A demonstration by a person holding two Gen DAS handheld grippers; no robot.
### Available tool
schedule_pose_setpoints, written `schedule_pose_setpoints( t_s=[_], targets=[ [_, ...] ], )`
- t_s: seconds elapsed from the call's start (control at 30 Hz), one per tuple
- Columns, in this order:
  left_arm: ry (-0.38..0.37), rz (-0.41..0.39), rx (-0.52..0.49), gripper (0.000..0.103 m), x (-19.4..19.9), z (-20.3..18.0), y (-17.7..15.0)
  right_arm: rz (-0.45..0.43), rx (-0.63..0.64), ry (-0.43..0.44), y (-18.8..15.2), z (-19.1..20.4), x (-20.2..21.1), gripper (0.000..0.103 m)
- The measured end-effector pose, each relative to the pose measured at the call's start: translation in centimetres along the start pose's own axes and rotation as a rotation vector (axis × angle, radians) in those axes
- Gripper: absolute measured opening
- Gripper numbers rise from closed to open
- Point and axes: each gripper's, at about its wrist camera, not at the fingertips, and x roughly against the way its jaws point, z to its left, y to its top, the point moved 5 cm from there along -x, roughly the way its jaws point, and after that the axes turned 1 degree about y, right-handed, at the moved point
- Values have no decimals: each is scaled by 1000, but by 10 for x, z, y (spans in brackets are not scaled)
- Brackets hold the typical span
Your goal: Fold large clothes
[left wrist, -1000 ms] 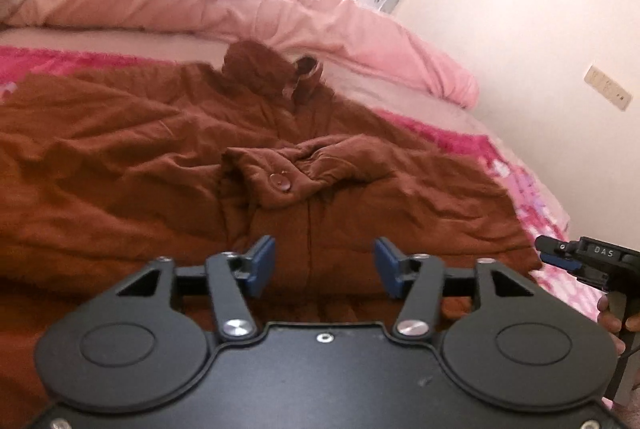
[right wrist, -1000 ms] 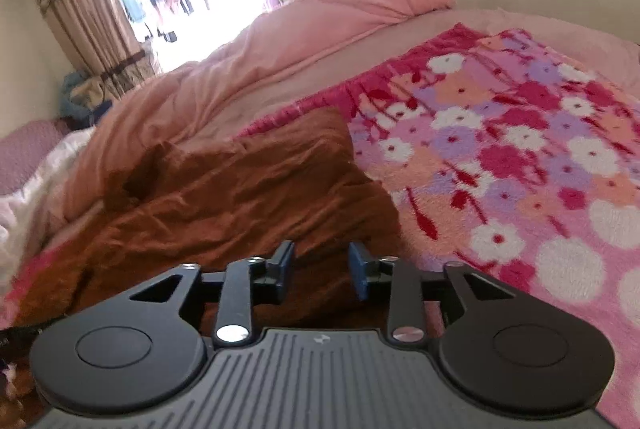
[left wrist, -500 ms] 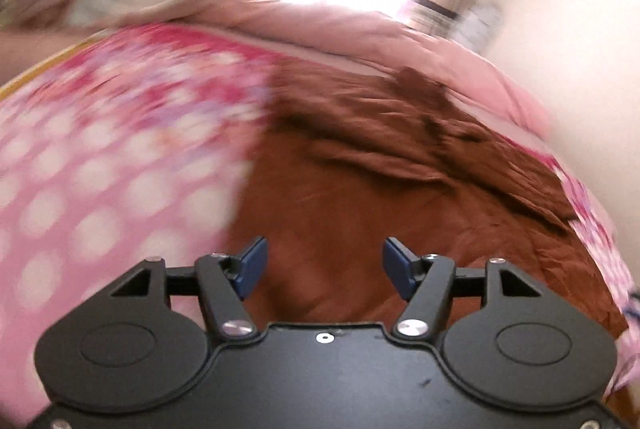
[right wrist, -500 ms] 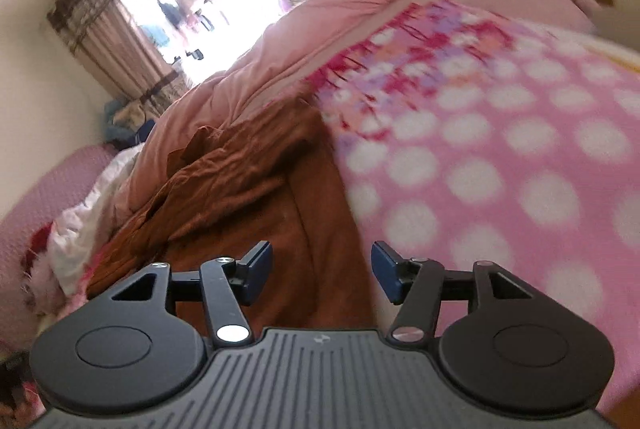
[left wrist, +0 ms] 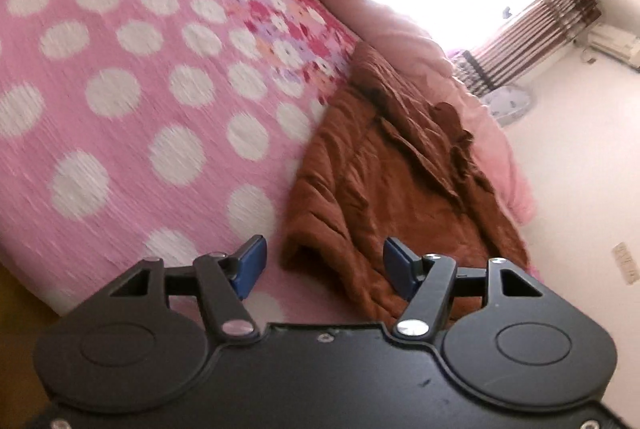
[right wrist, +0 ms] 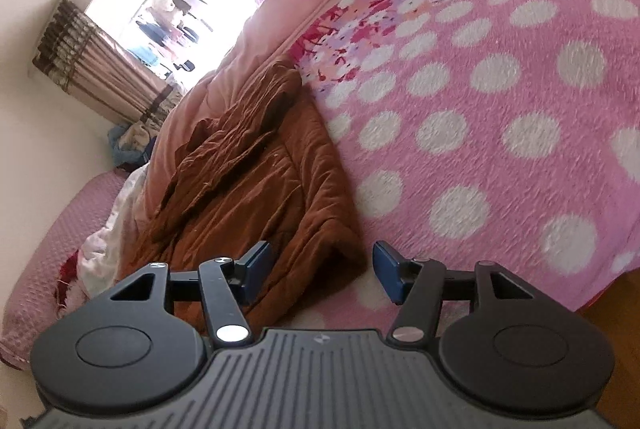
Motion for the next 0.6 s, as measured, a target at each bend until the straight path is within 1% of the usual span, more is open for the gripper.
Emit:
schedule_pose_setpoints(
  t_s=[0.1,0.2,0.27,0.33,0.5,0.6],
  targets=[
    [-11,2,0,68,-3,-5,-3,4,-18,15,-1,0,-4,70],
    [-52,33,34,69,-8,-10,-7,9,-25,17,-3,2,-7,73],
    [-48,33,10,69,-12,-15,-9,22,-20,26,-4,5,-10,73],
    [-53,39,8,70,-17,-19,-8,31,-9,33,-7,7,-11,74],
    [-69,53,58,70,-30,-20,0,30,-19,44,-6,11,-21,75],
    [-75,46,89,70,-32,-17,4,9,-50,27,-2,10,-23,74]
  ],
)
